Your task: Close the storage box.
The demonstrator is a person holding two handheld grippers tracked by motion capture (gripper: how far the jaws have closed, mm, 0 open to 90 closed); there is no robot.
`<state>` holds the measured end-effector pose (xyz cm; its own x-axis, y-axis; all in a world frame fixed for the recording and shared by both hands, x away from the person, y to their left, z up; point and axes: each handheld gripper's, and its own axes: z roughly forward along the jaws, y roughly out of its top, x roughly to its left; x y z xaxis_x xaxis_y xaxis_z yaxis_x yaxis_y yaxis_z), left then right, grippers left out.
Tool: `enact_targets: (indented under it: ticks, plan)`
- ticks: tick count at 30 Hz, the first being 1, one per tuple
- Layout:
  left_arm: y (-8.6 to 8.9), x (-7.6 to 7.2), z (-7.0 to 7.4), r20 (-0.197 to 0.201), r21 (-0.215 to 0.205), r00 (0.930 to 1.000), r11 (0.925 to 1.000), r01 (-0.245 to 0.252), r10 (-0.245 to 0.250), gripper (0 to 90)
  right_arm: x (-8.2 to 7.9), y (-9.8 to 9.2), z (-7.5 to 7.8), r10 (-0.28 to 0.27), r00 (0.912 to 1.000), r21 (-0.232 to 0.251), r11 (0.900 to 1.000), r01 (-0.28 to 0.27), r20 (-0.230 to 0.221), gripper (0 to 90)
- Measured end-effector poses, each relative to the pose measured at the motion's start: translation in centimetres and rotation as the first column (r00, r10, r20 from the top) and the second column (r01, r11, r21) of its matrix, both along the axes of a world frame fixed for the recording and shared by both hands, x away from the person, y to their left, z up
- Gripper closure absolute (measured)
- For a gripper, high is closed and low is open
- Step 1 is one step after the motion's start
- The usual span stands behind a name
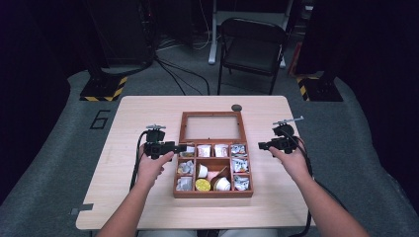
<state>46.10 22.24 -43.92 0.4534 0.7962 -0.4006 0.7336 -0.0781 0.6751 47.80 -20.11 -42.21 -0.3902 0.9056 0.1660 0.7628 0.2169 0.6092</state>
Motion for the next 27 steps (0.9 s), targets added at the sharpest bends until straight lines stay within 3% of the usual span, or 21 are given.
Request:
enact_targets:
  ticks: [6, 10, 11, 16, 22, 27]
  plan:
    - [-0.2, 1.2, -0.4, -0.023, -0.004, 0.9996, 0.9998, -0.017, 0.017, 35.3, 0.2, 1.1, -0.1, 0.026, 0.9997, 0.033, 0.999, -0.026, 0.006, 35.4]
    - [-0.1, 1.8, -0.4, -0.029, -0.001, 0.9993, 0.9997, -0.024, 0.024, 35.3, 0.7, 1.9, -0.2, 0.043, 0.9991, 0.026, 0.999, -0.043, 0.002, 35.4]
    - [-0.3, 1.8, -0.3, -0.034, -0.016, 0.9989, 0.9994, -0.032, 0.032, 35.3, 0.8, 2.0, 0.0, 0.048, 0.9988, 0.031, 0.998, -0.049, 0.005, 35.5]
    - [-0.7, 2.0, 0.8, -0.018, 0.022, 0.9998, 0.9997, -0.010, 0.010, 35.3, 1.0, 2.6, 1.2, 0.058, 0.9982, 0.037, 0.998, -0.058, 0.015, 35.4]
    - [-1.0, 2.8, 2.3, -0.004, 0.020, 0.9999, 0.9997, -0.011, 0.011, 35.2, 1.4, 3.1, 3.0, 0.065, 0.9969, 0.052, 0.996, -0.067, 0.045, 35.4]
    - [-0.8, 4.0, 2.3, -0.015, 0.023, 0.9994, 0.9992, -0.032, 0.032, 35.3, 2.2, 4.0, 3.2, 0.066, 0.9963, 0.079, 0.994, -0.070, 0.055, 35.4]
